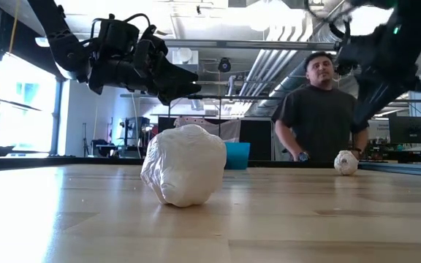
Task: Sort produce into baskets
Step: Put the garlic into the red bin
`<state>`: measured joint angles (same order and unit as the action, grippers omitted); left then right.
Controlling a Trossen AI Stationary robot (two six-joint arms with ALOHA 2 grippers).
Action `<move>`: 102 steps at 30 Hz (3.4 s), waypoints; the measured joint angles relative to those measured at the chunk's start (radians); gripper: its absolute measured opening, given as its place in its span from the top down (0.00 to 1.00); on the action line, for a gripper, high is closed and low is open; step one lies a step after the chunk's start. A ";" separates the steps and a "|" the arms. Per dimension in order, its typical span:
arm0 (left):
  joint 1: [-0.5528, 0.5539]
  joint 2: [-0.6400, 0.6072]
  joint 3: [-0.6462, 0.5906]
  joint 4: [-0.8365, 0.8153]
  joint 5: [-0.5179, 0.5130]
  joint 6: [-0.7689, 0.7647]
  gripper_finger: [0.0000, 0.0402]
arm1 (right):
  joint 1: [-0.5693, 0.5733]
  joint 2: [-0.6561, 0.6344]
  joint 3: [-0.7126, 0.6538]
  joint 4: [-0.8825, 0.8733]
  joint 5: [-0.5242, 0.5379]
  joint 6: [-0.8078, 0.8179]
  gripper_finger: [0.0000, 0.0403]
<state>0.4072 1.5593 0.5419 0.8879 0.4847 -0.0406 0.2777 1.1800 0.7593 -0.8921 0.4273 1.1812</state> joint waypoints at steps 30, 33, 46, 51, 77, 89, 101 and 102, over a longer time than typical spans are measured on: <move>0.000 0.000 0.000 -0.009 -0.001 0.009 0.48 | -0.284 0.238 -0.087 0.125 0.191 0.255 0.31; 0.000 0.000 0.000 -0.013 -0.001 0.009 0.48 | -0.297 0.282 -0.087 0.154 0.176 0.254 0.28; 0.000 0.000 0.000 -0.019 -0.001 0.017 0.48 | -0.298 0.389 -0.087 0.221 0.130 0.304 0.37; 0.000 0.000 0.000 -0.023 -0.001 0.016 0.48 | -0.298 0.355 -0.086 0.209 0.144 0.300 0.56; 0.000 0.000 0.000 -0.031 -0.001 0.009 0.48 | 0.478 0.232 0.376 -0.199 -0.351 0.755 0.71; 0.000 0.000 0.000 -0.030 -0.001 0.019 0.48 | 0.716 0.402 0.377 -0.100 -0.617 1.129 0.71; 0.000 0.000 0.000 -0.030 -0.001 0.027 0.48 | 0.718 0.464 0.377 -0.154 -0.755 1.031 0.63; 0.000 0.000 0.000 -0.031 -0.001 0.027 0.48 | 0.718 0.464 0.377 -0.164 -0.776 1.017 0.60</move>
<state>0.4072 1.5589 0.5419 0.8566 0.4835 -0.0137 0.9958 1.6440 1.1366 -1.0564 -0.3485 2.1980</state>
